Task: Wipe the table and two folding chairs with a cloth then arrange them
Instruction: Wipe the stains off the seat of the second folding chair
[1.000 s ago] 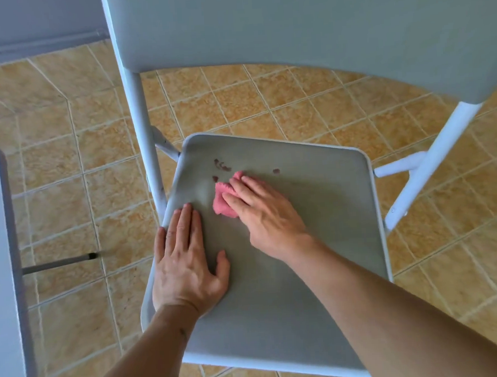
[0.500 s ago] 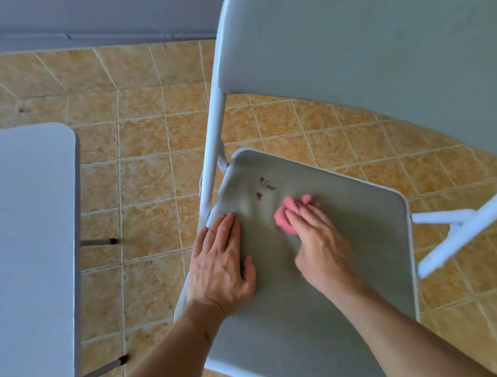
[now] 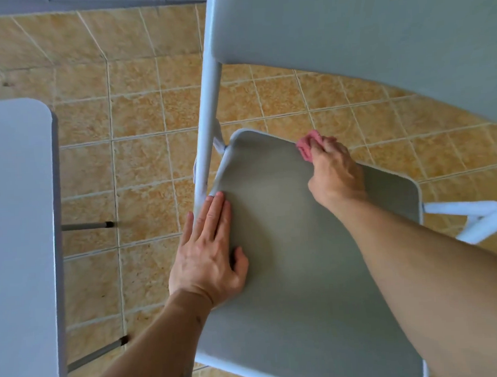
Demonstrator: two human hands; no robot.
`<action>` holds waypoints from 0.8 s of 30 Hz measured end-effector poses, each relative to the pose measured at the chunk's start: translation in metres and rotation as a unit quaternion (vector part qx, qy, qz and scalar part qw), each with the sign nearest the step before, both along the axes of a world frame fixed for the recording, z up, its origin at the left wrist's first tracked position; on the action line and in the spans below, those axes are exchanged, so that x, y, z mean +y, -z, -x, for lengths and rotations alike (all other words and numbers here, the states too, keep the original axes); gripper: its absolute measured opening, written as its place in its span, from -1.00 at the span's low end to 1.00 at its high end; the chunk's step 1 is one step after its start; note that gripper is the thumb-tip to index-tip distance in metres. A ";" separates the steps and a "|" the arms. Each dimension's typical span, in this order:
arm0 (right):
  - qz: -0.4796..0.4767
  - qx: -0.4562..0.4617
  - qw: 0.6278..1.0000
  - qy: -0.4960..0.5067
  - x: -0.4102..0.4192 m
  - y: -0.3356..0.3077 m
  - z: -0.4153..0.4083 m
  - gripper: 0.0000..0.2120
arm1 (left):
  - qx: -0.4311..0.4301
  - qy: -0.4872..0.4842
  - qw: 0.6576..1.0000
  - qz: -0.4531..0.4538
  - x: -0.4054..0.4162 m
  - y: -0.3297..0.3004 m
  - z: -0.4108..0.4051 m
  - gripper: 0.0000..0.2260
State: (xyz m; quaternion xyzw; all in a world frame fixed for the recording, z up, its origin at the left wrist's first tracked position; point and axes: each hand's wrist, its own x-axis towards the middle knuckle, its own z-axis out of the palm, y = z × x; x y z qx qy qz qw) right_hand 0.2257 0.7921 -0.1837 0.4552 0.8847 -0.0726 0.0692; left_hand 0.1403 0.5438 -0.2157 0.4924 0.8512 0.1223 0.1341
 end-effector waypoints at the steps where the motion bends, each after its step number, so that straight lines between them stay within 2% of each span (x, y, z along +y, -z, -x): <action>1: 0.003 0.023 1.000 0.002 -0.008 0.002 0.005 -0.37 | 0.001 0.001 1.000 -0.001 0.000 0.000 0.000 -0.26; 4: 0.022 0.100 0.989 -0.104 -0.049 0.007 0.030 -0.41 | 0.010 -0.002 1.000 0.001 -0.001 0.002 0.001 -0.26; 6: 0.031 0.112 0.977 -0.177 -0.076 0.012 0.046 -0.43 | 0.016 -0.001 1.000 0.002 -0.001 0.003 0.000 -0.26; 8: 0.025 0.116 0.975 -0.187 -0.081 0.015 0.054 -0.43 | 0.017 -0.003 1.000 0.001 0.001 0.005 0.001 -0.25; 12: 0.004 0.108 0.985 -0.131 -0.053 0.021 0.013 -0.34 | 0.026 -0.001 1.000 0.006 0.004 0.004 0.001 -0.25; 18: -0.059 0.073 0.994 0.048 -0.024 0.015 -0.145 -0.24 | 0.034 -0.001 0.999 0.004 0.005 0.001 -0.003 -0.26; 21: -0.078 0.049 0.991 0.096 -0.057 0.015 -0.179 -0.23 | 0.033 -0.003 0.999 -0.005 0.006 0.001 -0.004 -0.26; 24: -0.052 0.057 0.988 0.135 -0.120 0.003 -0.165 -0.20 | 0.028 0.004 0.999 -0.019 0.005 0.001 -0.002 -0.26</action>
